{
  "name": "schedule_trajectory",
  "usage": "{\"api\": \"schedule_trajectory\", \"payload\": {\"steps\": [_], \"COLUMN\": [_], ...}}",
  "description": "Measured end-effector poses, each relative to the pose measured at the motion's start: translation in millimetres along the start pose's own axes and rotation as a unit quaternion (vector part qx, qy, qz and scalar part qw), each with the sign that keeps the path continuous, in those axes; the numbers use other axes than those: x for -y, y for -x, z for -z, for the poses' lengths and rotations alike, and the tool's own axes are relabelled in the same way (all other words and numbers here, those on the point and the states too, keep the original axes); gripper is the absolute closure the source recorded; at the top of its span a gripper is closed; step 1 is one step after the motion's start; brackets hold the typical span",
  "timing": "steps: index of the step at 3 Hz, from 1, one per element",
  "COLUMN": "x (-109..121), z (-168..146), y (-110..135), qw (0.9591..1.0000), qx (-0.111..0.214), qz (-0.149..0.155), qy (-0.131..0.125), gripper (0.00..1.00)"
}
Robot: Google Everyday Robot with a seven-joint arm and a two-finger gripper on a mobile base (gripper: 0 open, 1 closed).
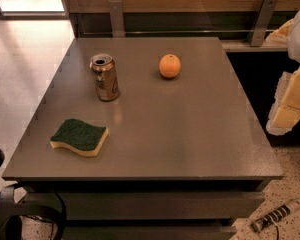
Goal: Pick sponge
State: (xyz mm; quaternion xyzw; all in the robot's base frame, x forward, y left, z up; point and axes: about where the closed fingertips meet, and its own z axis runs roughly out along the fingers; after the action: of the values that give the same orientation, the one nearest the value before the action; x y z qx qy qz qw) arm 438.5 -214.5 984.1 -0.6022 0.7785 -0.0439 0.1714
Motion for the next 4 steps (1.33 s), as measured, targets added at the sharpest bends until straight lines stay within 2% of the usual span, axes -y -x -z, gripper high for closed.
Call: {"api": "schedule_trajectory", "payload": {"steps": [1, 2, 3, 4], "x": [0, -1, -6, -12], "z": [0, -4, -36, -73], "y": [0, 3, 8, 25], "qw": [1.0000, 0.9997, 0.9936, 0.9777], "qx": [0.000, 0.022, 0.110, 0.208], "qz": [0.000, -0.004, -0.020, -0.025], "qy": [0.000, 0.002, 0.013, 0.018], "gripper": [0.00, 0.00, 0.00, 0.00]}}
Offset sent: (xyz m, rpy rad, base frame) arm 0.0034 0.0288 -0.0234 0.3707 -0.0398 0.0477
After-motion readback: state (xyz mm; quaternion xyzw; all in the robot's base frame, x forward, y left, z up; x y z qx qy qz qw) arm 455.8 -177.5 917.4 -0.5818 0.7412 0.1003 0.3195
